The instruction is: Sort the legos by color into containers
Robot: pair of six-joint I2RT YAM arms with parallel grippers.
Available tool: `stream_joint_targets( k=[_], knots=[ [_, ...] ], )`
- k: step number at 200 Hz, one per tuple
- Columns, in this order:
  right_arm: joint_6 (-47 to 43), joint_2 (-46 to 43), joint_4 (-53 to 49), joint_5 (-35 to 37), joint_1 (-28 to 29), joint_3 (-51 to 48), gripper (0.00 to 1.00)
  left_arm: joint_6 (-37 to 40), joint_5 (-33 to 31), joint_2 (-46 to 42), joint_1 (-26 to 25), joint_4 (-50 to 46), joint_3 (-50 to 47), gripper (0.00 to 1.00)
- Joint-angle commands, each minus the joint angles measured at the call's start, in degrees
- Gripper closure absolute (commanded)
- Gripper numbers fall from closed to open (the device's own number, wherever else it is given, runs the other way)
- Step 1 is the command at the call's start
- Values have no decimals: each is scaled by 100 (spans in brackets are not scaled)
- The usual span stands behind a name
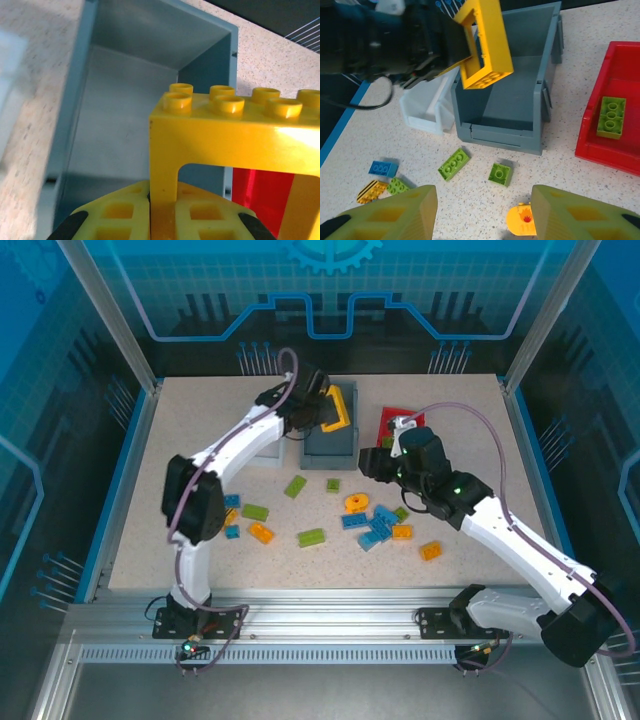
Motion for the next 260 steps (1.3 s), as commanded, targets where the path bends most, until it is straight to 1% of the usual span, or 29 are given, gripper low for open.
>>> stream_joint_targets(
  k=[1,22,34,57,88,103,120,148,170,199,212,238,260],
  knots=[
    [74,26,81,24,-146,141,46,830,-51,838,30,-679,1176,86],
    [56,33,24,-22,-212,144,46,1047,-278,1633,44,-1142,2318,86],
    [71,-13,24,-53,-238,113,46,1042,-403,1892,81,-1320,2655,86],
    [113,-109,73,-84,-258,-22,46,982,-537,1914,118,-1207,2504,88],
    [100,-87,60,-147,-292,-114,46,924,-584,1566,120,-789,1864,88],
    [123,-68,72,-194,-310,-156,46,905,-651,1460,127,-722,1710,88],
    [148,-76,102,-238,-325,-212,46,931,-647,1530,134,-795,1808,89],
    [170,-92,96,-271,-336,-268,46,935,-509,2006,136,-1084,2404,85],
    [153,-116,32,-310,-352,-290,46,768,-321,2250,195,-1017,2452,83],
    [120,-192,-72,-345,-391,-312,46,587,-165,2343,243,-1047,2427,77],
    [104,-224,-73,-377,-417,-329,46,582,-117,2266,243,-1040,2368,71],
    [58,-192,-73,-417,-442,-322,46,568,-58,1900,232,-1012,2164,59],
    [5,-169,-138,-448,-442,-265,45,553,-89,1382,186,-920,1822,55]
  ],
)
